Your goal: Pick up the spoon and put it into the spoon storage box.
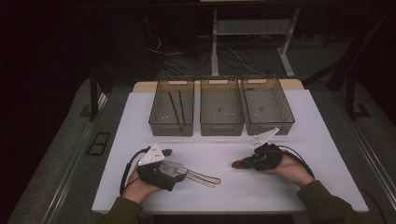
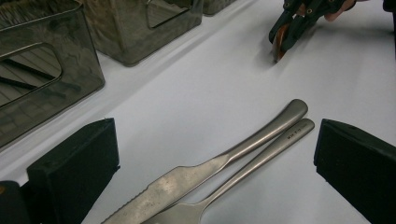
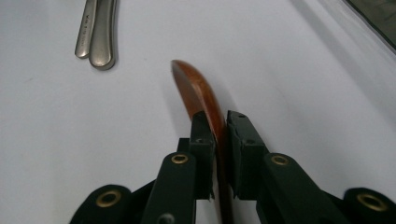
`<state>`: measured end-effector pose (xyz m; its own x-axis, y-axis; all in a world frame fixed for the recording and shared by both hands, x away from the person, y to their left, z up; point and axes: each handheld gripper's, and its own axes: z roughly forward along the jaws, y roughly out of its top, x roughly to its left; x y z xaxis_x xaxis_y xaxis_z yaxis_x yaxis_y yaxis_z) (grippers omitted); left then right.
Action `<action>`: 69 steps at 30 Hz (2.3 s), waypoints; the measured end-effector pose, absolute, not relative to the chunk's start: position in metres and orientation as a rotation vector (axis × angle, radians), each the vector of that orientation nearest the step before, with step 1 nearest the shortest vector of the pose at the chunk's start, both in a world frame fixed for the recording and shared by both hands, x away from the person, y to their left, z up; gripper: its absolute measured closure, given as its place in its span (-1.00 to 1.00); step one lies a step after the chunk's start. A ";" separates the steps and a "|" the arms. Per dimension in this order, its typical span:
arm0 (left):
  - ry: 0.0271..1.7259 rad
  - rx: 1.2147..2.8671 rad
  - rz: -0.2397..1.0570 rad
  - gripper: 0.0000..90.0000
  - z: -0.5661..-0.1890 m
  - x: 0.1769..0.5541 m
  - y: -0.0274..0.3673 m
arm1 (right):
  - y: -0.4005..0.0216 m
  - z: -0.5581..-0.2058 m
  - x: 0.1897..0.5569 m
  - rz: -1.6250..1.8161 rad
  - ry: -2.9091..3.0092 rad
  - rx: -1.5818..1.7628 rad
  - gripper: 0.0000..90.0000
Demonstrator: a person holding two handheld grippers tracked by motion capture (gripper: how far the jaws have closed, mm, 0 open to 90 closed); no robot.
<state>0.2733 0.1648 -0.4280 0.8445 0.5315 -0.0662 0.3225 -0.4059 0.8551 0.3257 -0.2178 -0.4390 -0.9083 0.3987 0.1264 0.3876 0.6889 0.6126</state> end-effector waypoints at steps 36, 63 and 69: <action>0.644 1.990 0.243 -1.00 -0.429 0.272 0.163 | -0.225 -0.401 0.338 1.158 2.655 0.933 0.81; 0.640 1.979 0.246 -1.00 -0.427 0.271 0.163 | -0.186 -0.348 0.395 1.220 2.446 1.046 0.81; 0.639 1.973 0.246 -1.00 -0.426 0.271 0.164 | -0.172 -0.341 0.421 1.235 2.416 1.112 0.81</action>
